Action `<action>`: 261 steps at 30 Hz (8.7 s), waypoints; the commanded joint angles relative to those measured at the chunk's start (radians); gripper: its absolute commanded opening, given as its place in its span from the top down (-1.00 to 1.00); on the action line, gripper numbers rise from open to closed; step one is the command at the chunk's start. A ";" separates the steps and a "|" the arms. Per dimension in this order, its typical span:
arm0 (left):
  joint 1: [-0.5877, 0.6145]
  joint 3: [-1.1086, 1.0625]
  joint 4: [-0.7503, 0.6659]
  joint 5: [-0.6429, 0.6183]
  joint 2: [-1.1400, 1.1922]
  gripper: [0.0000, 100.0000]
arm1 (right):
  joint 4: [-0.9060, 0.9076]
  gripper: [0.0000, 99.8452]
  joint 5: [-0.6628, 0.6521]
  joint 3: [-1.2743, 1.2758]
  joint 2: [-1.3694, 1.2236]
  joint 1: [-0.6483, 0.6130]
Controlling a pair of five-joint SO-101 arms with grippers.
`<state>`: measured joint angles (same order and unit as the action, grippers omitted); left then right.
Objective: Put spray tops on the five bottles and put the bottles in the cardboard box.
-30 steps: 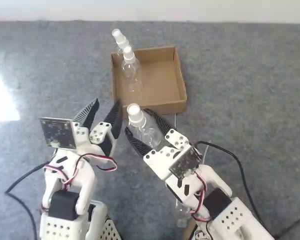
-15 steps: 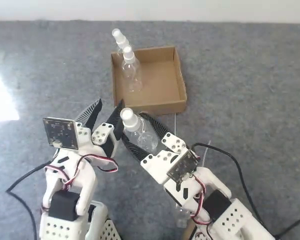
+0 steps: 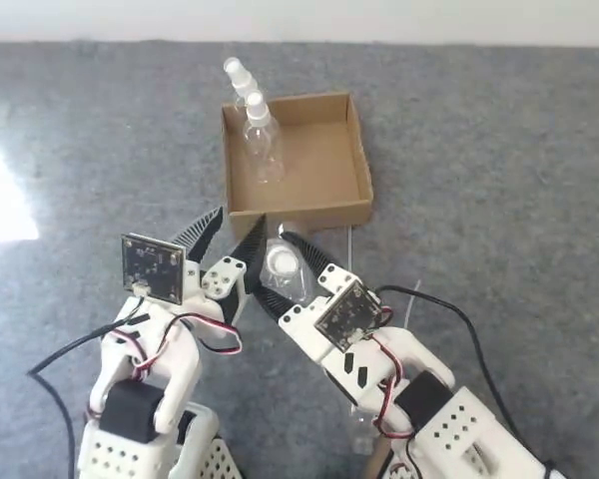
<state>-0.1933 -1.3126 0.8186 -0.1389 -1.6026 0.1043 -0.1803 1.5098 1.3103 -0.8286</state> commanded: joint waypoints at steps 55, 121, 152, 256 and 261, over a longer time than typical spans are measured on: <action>0.549 -0.236 -0.324 -0.072 0.008 0.64 | 0.223 0.99 0.057 -0.249 -0.013 0.045; 0.555 -0.248 -0.325 -0.069 0.008 0.64 | -0.071 0.99 0.167 -1.105 -1.241 0.229; 0.555 -0.249 -0.325 -0.069 0.008 0.64 | -0.180 0.98 0.166 -1.105 -1.471 0.223; 0.555 -0.259 -0.328 -0.014 0.008 0.64 | 0.611 0.41 0.284 -1.069 -0.866 0.199; 0.555 -0.259 -0.328 -0.014 0.008 0.64 | 0.743 0.41 0.292 -1.120 -0.842 0.150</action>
<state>0.3560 -1.5842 0.5209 -0.1634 -1.6011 0.7748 0.0959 0.4757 0.4081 -0.6521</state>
